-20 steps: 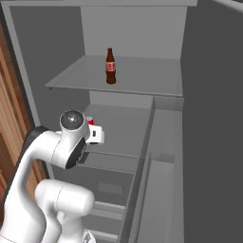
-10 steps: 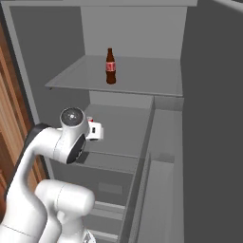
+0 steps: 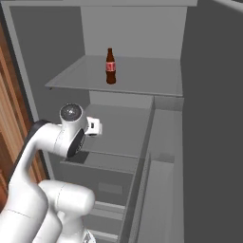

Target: Open the fridge, grab two sodas, and place both sodas inside the bowl with ice on the dining counter.

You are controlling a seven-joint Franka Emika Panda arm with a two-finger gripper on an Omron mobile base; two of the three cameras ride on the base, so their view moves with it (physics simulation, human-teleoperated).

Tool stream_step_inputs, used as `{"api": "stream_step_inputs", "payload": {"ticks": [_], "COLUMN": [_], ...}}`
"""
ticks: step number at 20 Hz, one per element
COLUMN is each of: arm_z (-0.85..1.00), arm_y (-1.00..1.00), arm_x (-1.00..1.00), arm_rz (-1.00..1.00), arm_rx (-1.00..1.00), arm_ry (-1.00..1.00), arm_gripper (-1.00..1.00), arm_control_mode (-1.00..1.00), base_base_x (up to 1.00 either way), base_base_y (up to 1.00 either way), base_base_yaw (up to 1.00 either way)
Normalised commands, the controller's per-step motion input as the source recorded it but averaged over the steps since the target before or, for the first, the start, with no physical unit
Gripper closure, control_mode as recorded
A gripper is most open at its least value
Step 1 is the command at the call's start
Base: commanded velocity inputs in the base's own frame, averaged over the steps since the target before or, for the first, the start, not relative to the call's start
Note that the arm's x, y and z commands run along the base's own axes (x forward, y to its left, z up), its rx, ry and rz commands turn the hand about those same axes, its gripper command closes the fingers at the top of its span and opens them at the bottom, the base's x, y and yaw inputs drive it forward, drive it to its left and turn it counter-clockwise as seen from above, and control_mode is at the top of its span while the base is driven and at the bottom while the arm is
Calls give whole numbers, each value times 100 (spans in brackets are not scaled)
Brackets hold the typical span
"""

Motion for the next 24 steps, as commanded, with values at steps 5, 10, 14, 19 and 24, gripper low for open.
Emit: {"api": "stream_step_inputs", "payload": {"ticks": [5,10,14,19,24], "arm_z": [-5,-2,0,5,0], "arm_y": [8,6,1,0,7], "arm_x": [29,30,32,33,40], "arm_rz": [0,0,0,0,0], "arm_rx": [0,0,0,0,0], "arm_ry": [0,0,-1,0,0], "arm_gripper": [-100,-100,-100,-100,-100], "arm_control_mode": [-100,-100,-100,-100,-100], "base_base_x": [0,0,0,0,0], "base_base_y": [0,0,0,0,0], "base_base_yaw": [0,0,0,0,0]}}
